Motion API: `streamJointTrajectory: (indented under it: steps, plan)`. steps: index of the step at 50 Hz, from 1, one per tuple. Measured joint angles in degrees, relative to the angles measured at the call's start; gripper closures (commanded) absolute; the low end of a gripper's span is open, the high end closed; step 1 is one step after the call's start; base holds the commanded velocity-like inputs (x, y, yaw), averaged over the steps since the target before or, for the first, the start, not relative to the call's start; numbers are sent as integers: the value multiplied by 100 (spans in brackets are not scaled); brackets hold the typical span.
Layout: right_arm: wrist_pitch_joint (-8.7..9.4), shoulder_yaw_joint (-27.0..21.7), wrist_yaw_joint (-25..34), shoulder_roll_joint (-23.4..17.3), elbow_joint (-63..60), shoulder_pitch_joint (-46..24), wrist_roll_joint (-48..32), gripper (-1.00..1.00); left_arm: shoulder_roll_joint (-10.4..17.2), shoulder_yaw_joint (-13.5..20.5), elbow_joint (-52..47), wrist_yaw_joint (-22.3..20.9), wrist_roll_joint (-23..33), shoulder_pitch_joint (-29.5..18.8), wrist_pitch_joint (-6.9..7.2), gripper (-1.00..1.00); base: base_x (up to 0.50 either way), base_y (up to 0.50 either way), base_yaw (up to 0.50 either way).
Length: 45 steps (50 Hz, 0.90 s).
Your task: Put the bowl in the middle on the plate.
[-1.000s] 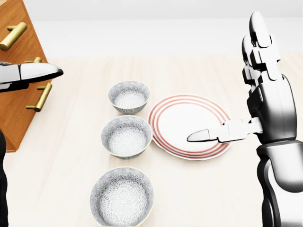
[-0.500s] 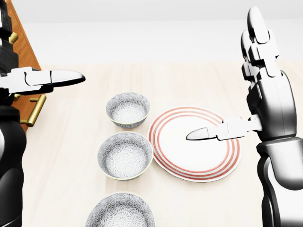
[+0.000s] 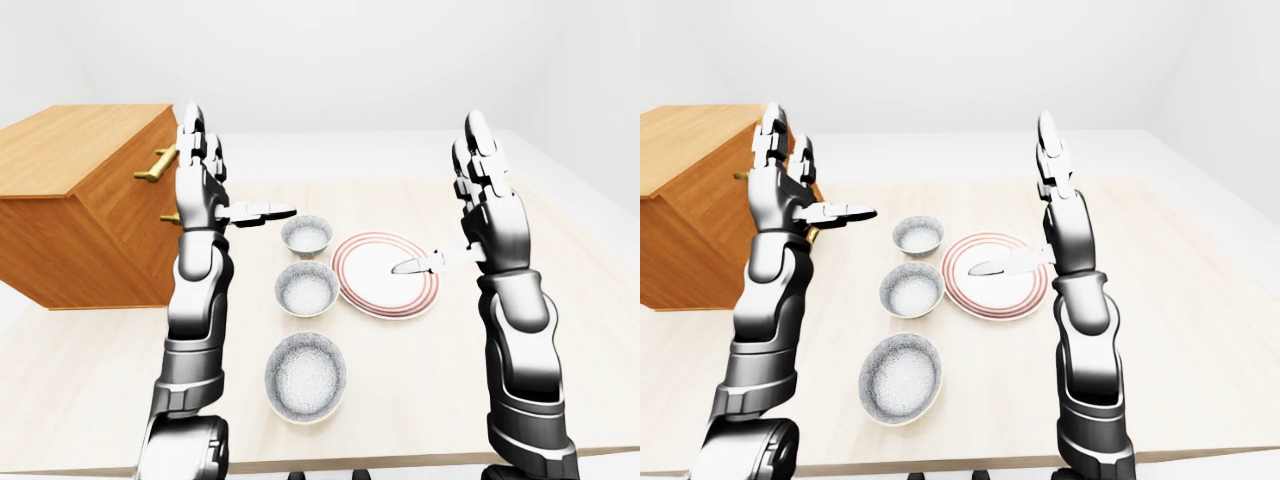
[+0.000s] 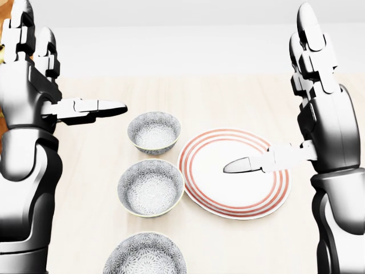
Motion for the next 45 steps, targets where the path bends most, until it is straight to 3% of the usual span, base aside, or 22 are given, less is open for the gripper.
streamJointTrajectory:
  steps: [8, 28, 45]
  plan:
    - [0, -12, 35, 14, -78, 63, -15, -100, -85, -118, 573, -39, 184, 16, 0, -100, 0, 0, 0]
    - [0, -80, 86, -21, -353, 102, -33, -100, -534, -481, 778, -218, 854, 597, 0, -100, 0, 0, 0]
    - [0, -96, 117, -30, -438, 123, -54, -100, -481, -352, 2862, -120, 780, 18, 0, -100, 0, 0, 0]
